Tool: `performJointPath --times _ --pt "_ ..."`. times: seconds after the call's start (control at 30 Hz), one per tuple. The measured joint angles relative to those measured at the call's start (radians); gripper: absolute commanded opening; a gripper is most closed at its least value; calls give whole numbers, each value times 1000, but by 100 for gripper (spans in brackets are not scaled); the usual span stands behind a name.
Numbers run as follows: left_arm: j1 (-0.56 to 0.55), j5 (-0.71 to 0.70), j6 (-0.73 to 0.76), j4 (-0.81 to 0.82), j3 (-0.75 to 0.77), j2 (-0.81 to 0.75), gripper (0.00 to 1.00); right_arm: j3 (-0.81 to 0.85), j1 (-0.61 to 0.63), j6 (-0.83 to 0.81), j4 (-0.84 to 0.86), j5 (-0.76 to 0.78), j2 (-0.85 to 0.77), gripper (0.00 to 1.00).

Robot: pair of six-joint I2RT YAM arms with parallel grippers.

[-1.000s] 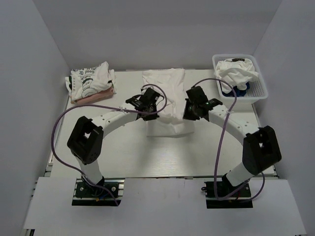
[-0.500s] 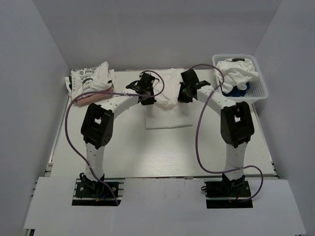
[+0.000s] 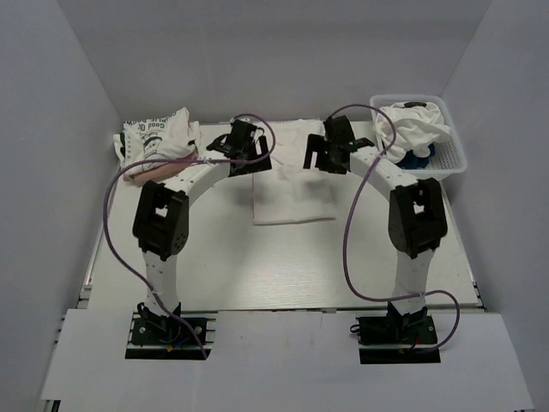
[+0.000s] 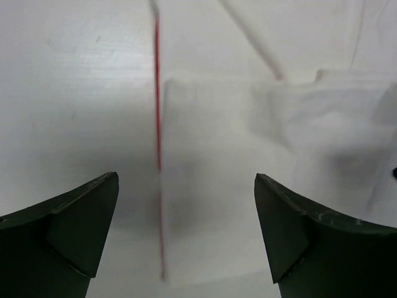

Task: Fold and stack the t-shirts

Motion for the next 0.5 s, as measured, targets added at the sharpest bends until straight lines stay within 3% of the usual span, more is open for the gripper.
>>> performJointPath --times 0.23,0.4,0.5 --pt "-20 58 -47 29 -419 -311 100 -460 -10 16 43 -35 -302 90" --pt "-43 150 -89 76 -593 -336 100 -612 -35 37 82 -117 -328 90" --pt "-54 192 -101 90 -635 -319 90 -657 -50 48 98 -149 -328 89"
